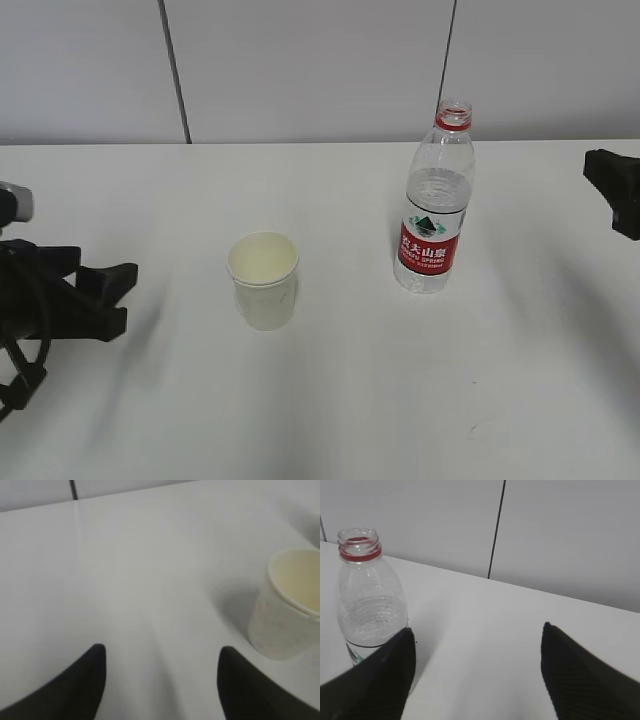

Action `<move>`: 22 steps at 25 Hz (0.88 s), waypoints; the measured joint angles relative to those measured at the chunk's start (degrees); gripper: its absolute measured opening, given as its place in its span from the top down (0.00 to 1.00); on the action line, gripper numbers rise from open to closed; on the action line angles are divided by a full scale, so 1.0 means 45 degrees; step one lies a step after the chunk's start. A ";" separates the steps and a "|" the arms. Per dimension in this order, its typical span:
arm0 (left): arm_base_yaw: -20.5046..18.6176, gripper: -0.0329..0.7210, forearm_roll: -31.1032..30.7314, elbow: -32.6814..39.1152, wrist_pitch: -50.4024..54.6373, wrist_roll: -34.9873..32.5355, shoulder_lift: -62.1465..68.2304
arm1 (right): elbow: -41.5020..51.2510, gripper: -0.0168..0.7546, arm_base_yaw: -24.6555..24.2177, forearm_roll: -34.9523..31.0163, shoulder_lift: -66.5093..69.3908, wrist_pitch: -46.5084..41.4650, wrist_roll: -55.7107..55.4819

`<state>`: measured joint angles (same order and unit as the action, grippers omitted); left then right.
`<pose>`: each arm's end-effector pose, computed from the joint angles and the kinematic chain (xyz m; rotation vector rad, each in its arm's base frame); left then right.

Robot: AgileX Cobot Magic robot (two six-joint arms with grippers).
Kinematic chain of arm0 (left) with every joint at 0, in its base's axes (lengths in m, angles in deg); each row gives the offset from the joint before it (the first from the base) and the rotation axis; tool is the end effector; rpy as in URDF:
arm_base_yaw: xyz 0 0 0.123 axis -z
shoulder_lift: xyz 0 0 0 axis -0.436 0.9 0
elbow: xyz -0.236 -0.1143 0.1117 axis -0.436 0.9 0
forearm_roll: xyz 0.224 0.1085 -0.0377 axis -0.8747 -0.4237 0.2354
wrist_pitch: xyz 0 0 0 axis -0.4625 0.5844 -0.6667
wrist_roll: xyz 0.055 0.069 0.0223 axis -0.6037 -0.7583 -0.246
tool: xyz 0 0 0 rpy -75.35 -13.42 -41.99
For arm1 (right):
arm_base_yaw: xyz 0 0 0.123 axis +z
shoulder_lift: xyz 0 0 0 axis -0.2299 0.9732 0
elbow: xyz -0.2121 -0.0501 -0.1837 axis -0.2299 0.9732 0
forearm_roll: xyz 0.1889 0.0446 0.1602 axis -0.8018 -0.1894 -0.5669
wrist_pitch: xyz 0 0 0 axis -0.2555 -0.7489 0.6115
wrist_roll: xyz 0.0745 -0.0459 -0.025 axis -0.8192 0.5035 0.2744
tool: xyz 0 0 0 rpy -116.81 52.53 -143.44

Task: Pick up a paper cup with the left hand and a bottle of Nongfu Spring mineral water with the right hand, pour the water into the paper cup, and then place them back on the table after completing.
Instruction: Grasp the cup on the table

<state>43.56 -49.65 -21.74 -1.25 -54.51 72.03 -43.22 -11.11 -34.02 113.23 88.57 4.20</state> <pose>0.2243 -0.0782 0.1527 0.3384 1.9908 -0.2772 0.2217 0.0167 0.2468 -0.2874 1.7836 -0.0385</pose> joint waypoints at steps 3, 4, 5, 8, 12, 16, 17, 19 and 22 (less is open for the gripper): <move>0.0400 0.38 -0.0235 -0.0010 -0.1339 0.0067 0.1242 | 0.0000 0.23 0.0000 0.0083 0.0000 0.0049 0.0000; 0.0502 0.38 -0.0361 -0.0010 -0.1818 0.0067 0.1646 | 0.0000 0.23 0.0000 0.0083 0.0000 0.0049 -0.0027; 0.0556 0.38 -0.0549 -0.0024 -0.2279 0.0067 0.2016 | 0.0000 0.23 0.0000 0.0083 0.0000 0.0049 -0.0027; 0.0596 0.38 -0.1151 -0.0055 -0.3641 0.0067 0.2969 | 0.0000 0.23 0.0000 0.0083 0.0000 0.0049 -0.0027; 0.0596 0.38 -0.1659 -0.0115 -0.4898 0.0067 0.3876 | 0.0000 0.23 0.0000 0.0083 0.0000 0.0049 -0.0027; 0.0607 0.38 -0.2234 -0.0129 -0.5801 0.0067 0.5304 | 0.0000 0.23 0.0000 0.0083 0.0000 0.0049 -0.0046; 0.0607 0.38 -0.2264 -0.0132 -0.5804 0.0067 0.5477 | 0.0000 0.23 0.0000 0.0083 0.0000 0.0049 -0.0046; 0.0607 0.38 -0.2280 -0.0229 -0.5831 0.0067 0.5767 | 0.0000 0.23 0.0000 0.0083 0.0000 0.0049 -0.0046; 0.0607 0.36 -0.2578 -0.0375 -0.5875 0.0057 0.5968 | 0.0000 0.23 0.0000 0.0083 0.0000 0.0049 -0.0046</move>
<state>46.29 -61.25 -23.43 -27.69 -54.26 98.88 -43.22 -11.11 -33.65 113.23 88.79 3.99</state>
